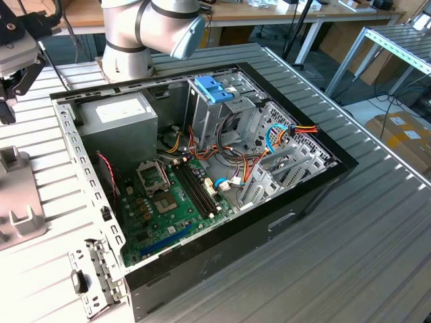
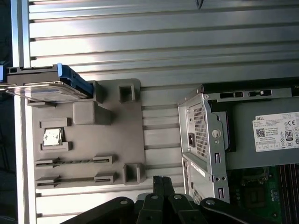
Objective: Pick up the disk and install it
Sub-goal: 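Reach for the disk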
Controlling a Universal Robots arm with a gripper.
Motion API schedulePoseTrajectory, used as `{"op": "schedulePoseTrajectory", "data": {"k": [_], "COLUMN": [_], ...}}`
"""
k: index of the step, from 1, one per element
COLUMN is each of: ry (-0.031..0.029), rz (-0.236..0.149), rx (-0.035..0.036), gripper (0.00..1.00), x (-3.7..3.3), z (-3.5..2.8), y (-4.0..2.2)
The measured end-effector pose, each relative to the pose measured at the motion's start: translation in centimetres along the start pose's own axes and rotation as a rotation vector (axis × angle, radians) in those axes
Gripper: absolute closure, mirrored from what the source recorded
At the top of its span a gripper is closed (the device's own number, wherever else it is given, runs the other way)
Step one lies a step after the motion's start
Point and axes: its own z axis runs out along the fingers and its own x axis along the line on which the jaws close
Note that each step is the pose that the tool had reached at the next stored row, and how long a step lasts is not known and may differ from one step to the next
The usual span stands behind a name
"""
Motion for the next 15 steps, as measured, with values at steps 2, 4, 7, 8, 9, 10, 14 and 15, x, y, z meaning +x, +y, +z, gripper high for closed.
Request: {"op": "schedulePoseTrajectory", "data": {"k": [2,4,7,8,9,10,14,15], "ry": [0.0000,0.0000,-0.0001,0.0000,-0.0001,0.0000,-0.0001,-0.0001], "rz": [0.000,0.000,0.000,0.000,0.000,0.000,0.000,0.000], "rx": [0.0000,0.0000,0.0000,0.0000,0.0000,0.0000,-0.0001,0.0000], "gripper": [0.89,0.89,0.89,0.89,0.89,0.89,0.89,0.89], "x": [0.18,0.46,0.73,0.84,0.90,0.99,1.38,1.45], "z": [0.00,-0.01,-0.02,-0.02,-0.02,-0.02,-0.03,-0.04], "y": [-0.01,-0.04,-0.05,-0.06,-0.07,-0.07,-0.10,-0.11]}}
